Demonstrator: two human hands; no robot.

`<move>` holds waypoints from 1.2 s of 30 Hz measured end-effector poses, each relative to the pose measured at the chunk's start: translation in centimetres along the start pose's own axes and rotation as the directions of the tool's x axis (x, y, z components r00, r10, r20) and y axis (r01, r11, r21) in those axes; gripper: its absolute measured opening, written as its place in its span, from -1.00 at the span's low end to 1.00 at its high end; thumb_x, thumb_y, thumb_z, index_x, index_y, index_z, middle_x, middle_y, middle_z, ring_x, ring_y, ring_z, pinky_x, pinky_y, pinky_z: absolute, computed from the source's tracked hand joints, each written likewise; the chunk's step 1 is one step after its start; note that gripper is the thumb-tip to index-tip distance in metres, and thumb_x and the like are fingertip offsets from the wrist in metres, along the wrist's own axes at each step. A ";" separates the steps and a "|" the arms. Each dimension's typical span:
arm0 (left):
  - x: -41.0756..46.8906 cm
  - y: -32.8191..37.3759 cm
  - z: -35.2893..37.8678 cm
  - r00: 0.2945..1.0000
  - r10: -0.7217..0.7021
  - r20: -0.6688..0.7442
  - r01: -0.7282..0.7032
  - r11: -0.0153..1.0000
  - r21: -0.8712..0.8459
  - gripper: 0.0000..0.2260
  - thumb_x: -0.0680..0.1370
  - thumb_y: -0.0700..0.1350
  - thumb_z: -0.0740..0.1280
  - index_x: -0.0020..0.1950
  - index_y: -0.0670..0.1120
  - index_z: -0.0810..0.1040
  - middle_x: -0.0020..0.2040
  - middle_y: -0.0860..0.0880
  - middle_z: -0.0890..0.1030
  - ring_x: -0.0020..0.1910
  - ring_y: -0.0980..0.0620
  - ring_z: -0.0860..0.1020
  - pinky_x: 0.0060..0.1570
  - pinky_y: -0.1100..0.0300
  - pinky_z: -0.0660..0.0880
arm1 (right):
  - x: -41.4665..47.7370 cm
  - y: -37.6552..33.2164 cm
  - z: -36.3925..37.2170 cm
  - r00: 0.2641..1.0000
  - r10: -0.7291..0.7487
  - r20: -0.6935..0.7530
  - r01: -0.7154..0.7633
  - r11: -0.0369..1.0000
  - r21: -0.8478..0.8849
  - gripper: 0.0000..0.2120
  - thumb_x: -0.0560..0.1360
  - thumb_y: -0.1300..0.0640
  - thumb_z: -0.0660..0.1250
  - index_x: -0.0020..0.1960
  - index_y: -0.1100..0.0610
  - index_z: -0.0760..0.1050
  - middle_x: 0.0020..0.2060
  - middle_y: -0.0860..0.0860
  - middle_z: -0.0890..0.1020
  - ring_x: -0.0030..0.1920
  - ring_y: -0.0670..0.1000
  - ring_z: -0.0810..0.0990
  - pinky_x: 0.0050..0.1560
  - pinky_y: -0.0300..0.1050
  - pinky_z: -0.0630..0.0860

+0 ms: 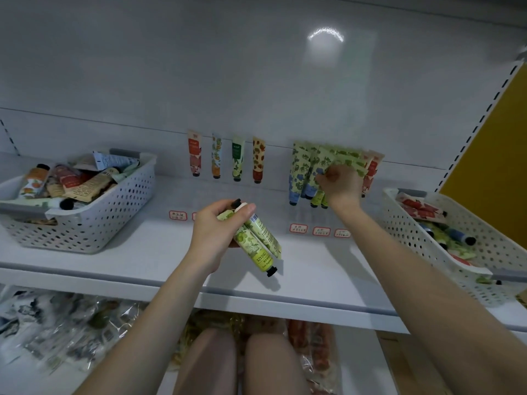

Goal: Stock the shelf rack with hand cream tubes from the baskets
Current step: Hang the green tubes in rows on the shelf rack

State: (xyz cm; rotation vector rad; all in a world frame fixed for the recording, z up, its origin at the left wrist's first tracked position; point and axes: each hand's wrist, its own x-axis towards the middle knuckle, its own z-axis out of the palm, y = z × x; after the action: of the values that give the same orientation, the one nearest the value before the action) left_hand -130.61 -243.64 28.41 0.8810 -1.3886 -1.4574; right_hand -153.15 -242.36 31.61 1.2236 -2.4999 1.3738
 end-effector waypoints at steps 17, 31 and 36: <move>1.7 -0.8 0.7 1.000 -0.020 0.010 0.020 1.000 -0.015 -0.96 0.47 -0.12 0.42 -0.18 -0.02 0.58 -0.33 0.01 0.62 -0.40 0.13 0.61 -0.43 0.25 0.54 | 1.6 1.1 1.7 0.994 -0.054 0.098 0.059 0.997 -0.050 -0.78 0.50 0.22 0.29 -0.30 0.27 0.42 -0.37 0.27 0.51 -0.38 0.03 0.40 -0.40 -0.21 0.25; 1.8 -0.9 1.5 0.999 -0.022 0.032 0.022 1.000 -0.006 -0.96 0.47 -0.13 0.41 -0.17 -0.02 0.58 -0.31 -0.01 0.62 -0.39 0.12 0.61 -0.39 0.22 0.57 | 2.6 0.4 1.3 0.987 -0.135 0.083 0.144 0.982 -0.120 -0.77 0.56 0.21 0.22 -0.26 0.26 0.42 -0.27 0.29 0.60 -0.34 0.05 0.48 -0.31 -0.12 0.44; 1.8 -0.3 1.8 0.999 -0.013 0.035 0.013 1.000 -0.016 -0.96 0.47 -0.14 0.41 -0.16 -0.01 0.58 -0.31 0.00 0.62 -0.41 0.14 0.61 -0.42 0.25 0.56 | 2.7 0.2 1.3 0.988 -0.122 0.092 0.132 0.985 -0.113 -0.77 0.56 0.22 0.22 -0.26 0.25 0.41 -0.34 0.19 0.52 -0.34 0.05 0.47 -0.33 -0.13 0.41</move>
State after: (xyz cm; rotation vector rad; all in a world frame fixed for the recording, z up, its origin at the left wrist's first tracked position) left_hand -132.89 -244.70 28.41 0.8593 -1.3976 -1.4984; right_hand -154.70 -244.89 31.72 1.4167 -2.4679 1.1506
